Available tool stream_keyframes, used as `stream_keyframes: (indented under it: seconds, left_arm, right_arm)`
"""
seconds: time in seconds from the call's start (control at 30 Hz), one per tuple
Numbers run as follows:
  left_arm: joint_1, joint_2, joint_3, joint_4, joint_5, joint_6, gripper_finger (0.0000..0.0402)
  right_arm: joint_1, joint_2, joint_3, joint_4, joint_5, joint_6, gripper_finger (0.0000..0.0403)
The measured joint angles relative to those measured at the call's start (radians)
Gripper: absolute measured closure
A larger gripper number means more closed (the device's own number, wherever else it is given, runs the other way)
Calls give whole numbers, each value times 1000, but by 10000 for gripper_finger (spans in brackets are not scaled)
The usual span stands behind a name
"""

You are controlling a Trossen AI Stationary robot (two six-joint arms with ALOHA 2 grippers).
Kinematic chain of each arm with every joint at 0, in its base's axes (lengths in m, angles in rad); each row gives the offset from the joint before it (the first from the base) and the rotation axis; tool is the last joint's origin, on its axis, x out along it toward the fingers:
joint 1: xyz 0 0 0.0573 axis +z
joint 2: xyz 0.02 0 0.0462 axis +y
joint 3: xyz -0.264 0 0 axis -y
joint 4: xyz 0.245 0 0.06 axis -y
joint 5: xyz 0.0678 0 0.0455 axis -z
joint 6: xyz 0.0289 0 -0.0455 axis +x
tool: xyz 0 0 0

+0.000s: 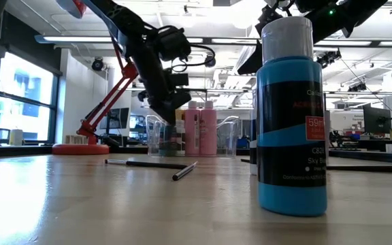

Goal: Pick & Place Paint Supplies
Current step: Adjust the small green paint bottle in the transparent bin

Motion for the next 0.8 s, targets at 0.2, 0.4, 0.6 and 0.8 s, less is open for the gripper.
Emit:
stream_keyframes:
  seconds: [0.2,0.4,0.6,0.8]
  left_arm:
    - [1,0,0,-7,-26,-2,402]
    - [1,0,0,-19,-35,-10,402]
    - [0,0,1,-47,-69,-22,402]
    - [0,0,1,-51,-70,-24,402]
  right_arm:
    - [0,0,0,0,0,0,401]
    - [0,0,0,-1,0,0,401]
    - [0,0,0,-1,0,0,401]
    - [0,0,0,-1,0,0,401]
